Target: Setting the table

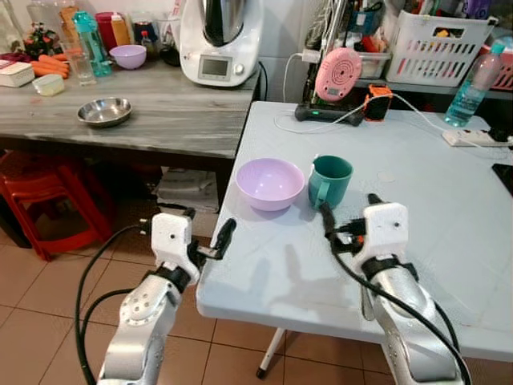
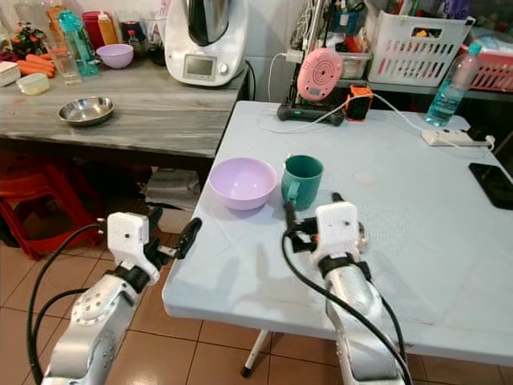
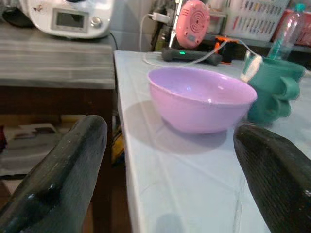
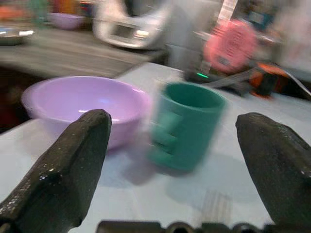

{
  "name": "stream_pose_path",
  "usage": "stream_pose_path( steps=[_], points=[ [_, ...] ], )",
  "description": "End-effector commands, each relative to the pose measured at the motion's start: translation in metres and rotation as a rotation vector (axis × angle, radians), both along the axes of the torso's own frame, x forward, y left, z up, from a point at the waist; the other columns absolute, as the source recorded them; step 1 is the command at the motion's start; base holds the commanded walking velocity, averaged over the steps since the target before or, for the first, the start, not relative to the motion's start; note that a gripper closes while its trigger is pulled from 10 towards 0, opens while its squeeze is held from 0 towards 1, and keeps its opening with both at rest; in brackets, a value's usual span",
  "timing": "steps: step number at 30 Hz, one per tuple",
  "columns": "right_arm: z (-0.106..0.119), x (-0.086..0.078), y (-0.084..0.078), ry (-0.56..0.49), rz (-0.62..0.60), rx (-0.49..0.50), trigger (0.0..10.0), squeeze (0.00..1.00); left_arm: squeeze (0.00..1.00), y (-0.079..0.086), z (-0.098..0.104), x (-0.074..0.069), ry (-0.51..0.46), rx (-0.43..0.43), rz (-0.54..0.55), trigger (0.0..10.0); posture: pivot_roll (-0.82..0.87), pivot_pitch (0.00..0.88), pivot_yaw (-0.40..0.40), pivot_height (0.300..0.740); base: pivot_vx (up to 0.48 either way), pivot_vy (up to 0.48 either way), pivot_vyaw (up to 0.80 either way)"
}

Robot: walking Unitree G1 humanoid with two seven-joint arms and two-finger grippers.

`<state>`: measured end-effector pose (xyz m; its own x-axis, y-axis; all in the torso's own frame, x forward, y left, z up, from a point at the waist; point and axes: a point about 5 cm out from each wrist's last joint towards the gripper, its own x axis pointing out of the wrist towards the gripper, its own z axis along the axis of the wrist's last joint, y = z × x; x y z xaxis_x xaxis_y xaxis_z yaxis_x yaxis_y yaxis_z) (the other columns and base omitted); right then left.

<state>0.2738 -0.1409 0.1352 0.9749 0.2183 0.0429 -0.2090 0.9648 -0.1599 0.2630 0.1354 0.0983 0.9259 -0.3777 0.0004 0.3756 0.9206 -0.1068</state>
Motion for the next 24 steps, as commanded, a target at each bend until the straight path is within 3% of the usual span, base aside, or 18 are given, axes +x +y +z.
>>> stream_pose_path(
  steps=[1, 11, 18, 22, 24],
  points=[
    [-0.003, 0.006, 0.001, 0.037, 0.061, -0.045, 10.0, 0.00, 0.00, -0.002, -0.002, -0.005, -0.007, 0.017, -0.053, 10.0, 0.06, 0.000, -0.017, 0.740, 0.000, 0.000, 0.00],
    [-0.001, 0.023, -0.006, 0.090, 0.168, -0.141, 10.0, 0.00, 0.00, -0.006, -0.003, -0.021, -0.011, -0.042, -0.176, 10.0, 0.07, 0.000, -0.035, 0.740, 0.000, 0.000, 0.00],
    [0.000, 0.041, -0.005, 0.160, 0.311, -0.251, 10.0, 0.00, 0.00, -0.006, -0.004, -0.024, -0.021, -0.031, -0.194, 10.0, 0.07, 0.000, -0.043, 0.740, 0.000, 0.000, 0.00],
    [0.003, 0.049, -0.005, 0.169, 0.339, -0.262, 10.0, 0.00, 0.00, -0.006, -0.004, -0.025, -0.015, -0.034, -0.195, 10.0, 0.07, 0.000, -0.046, 0.740, 0.000, 0.000, 0.00],
    [0.010, 0.063, -0.005, 0.176, 0.393, -0.314, 10.0, 0.00, 0.00, -0.006, -0.005, -0.025, -0.011, -0.038, -0.194, 10.0, 0.08, 0.000, -0.044, 0.740, 0.000, 0.000, 0.00]
  ],
)
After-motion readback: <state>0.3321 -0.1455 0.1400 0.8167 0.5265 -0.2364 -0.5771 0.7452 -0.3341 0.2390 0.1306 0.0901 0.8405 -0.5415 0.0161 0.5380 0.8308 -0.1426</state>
